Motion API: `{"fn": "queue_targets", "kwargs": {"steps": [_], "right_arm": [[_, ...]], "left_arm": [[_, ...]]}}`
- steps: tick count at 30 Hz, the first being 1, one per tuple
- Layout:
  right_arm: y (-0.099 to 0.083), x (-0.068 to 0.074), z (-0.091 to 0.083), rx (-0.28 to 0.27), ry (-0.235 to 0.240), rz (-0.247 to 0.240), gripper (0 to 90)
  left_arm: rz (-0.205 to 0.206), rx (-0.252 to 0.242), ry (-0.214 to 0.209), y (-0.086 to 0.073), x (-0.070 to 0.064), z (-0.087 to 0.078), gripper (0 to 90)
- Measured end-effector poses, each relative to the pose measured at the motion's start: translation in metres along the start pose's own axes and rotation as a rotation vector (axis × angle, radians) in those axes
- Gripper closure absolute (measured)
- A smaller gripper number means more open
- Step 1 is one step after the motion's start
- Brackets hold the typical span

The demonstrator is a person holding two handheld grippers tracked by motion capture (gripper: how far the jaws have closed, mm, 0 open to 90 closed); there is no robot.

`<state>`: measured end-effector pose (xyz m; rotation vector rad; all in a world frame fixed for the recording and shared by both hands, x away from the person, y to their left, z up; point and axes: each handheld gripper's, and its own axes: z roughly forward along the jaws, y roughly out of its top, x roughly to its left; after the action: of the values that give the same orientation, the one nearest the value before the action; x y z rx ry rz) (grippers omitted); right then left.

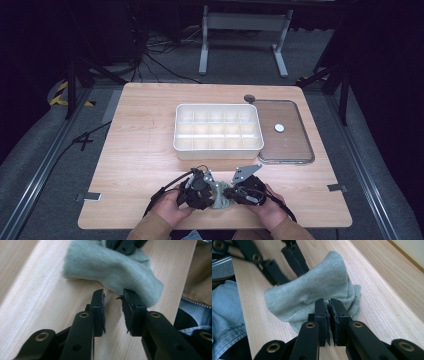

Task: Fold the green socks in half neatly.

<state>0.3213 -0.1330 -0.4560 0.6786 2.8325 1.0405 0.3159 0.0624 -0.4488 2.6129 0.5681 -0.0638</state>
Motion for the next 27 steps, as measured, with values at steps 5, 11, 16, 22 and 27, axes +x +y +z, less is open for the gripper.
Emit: {"fn": "queue_targets", "kwargs": {"steps": [5, 11, 16, 22, 27], "right_arm": [[0.0012, 0.0021, -0.0002, 0.006, 0.001, 0.008, 84.6], [0.0004, 0.0002, -0.0027, 0.002, 0.018, 0.051, 85.2], [-0.003, -0.0025, 0.0018, -0.015, 0.036, 0.095, 85.6], [-0.0045, -0.0011, 0.0014, -0.029, 0.022, 0.093, 85.5], [-0.003, 0.0008, -0.0014, -0.022, -0.002, 0.072, 78.7]], "left_arm": [[0.036, -0.066, -0.01, 0.0063, -0.0031, -0.0012, 64.7], [0.073, -0.09, 0.0, 0.0095, -0.0061, -0.0044, 65.0], [0.083, -0.103, 0.022, 0.0111, -0.0053, -0.0016, 65.4], [0.106, -0.112, 0.033, 0.0101, -0.0064, -0.0027, 65.4], [0.114, -0.119, 0.025, 0.0073, -0.0044, -0.0048, 64.9]]}}
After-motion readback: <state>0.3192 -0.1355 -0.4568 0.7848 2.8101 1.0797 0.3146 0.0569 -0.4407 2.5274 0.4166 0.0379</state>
